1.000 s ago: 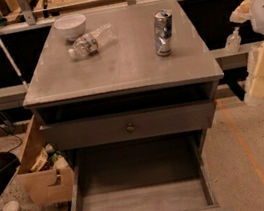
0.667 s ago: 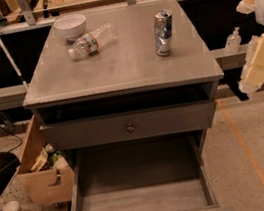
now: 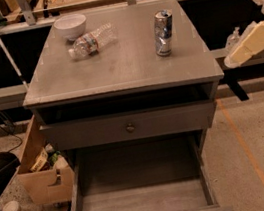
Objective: Place redbull can into middle drawer
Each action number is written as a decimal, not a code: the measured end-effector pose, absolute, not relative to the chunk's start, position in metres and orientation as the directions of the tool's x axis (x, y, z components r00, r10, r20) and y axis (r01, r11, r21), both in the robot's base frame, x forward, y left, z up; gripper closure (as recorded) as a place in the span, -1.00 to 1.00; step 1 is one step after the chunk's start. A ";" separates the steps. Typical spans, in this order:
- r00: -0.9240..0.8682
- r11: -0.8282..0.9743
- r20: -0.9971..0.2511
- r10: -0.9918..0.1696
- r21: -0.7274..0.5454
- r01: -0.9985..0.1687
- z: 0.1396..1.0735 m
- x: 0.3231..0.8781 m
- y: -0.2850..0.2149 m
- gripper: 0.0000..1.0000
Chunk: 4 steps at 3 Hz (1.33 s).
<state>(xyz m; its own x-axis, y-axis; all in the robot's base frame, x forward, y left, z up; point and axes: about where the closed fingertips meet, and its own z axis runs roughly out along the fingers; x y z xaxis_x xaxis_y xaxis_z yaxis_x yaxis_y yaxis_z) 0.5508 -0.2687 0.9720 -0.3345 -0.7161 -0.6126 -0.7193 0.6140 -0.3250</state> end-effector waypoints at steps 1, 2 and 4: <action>-0.277 0.687 -0.743 -0.609 -0.321 -0.652 0.973 0.590 -0.282 -1.00; -0.226 0.749 -0.844 -0.486 -0.269 -0.606 0.962 0.620 -0.288 -1.00; -0.106 0.803 -0.955 -0.276 -0.168 -0.572 0.945 0.653 -0.281 -1.00</action>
Offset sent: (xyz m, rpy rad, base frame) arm 0.1000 -0.0337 -0.0216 0.4577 -0.3061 -0.1202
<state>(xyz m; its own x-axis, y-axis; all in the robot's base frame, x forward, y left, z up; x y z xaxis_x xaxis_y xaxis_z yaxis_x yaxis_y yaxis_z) 0.6527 -0.2809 0.9445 -0.1063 -0.2756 -0.9554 -0.5725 0.8026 -0.1678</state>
